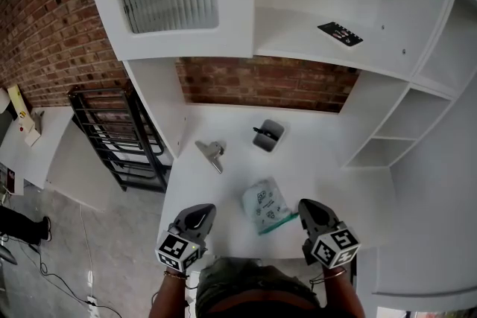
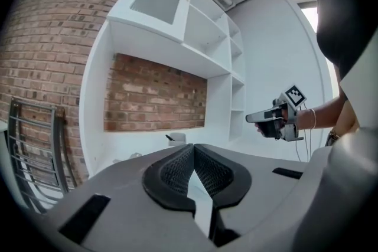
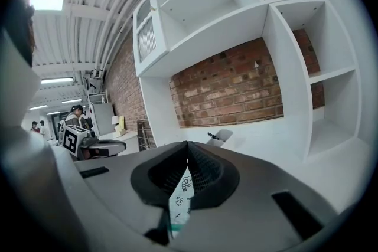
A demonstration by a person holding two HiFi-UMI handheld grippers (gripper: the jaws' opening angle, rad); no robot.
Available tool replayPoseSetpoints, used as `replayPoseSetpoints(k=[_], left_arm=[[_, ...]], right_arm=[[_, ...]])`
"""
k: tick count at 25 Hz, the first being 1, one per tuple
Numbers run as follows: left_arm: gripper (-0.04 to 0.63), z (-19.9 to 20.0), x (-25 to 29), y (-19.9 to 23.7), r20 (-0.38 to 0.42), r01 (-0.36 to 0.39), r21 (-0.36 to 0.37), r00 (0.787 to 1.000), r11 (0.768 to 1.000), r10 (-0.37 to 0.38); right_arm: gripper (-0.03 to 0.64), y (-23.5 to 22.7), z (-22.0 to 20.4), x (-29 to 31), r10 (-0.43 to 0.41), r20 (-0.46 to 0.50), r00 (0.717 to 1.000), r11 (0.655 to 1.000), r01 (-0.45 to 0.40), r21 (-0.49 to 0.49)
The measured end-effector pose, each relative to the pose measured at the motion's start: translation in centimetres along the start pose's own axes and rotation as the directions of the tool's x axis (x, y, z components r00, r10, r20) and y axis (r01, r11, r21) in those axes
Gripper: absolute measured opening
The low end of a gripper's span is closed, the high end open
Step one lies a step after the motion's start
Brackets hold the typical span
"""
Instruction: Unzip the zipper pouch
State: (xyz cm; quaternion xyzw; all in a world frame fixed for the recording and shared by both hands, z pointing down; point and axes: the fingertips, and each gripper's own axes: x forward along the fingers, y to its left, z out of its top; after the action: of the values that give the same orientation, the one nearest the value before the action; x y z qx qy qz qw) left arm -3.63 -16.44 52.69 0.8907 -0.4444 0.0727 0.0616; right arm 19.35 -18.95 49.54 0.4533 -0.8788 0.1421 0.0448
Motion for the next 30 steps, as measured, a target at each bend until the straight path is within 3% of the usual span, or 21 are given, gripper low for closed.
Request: replayPoseSetpoints(k=[10,30], left_arm=[[0.003,0.4,-0.2,0.7,0.014,-0.046,0.017,0.999,0.999,0.046],[0.003,0.5,1.8,-0.9,0.003,0.009,0.031,1.0,0.999,-0.009]], right_arm=[[0.001,-0.5,-0.1,0.1,-0.018,-0.003,1.0,0.999,0.018,-0.049],[0.002,-0.4,0.0,1.0,-0.015,-0.018,1.0,0.995,0.013,-0.098]])
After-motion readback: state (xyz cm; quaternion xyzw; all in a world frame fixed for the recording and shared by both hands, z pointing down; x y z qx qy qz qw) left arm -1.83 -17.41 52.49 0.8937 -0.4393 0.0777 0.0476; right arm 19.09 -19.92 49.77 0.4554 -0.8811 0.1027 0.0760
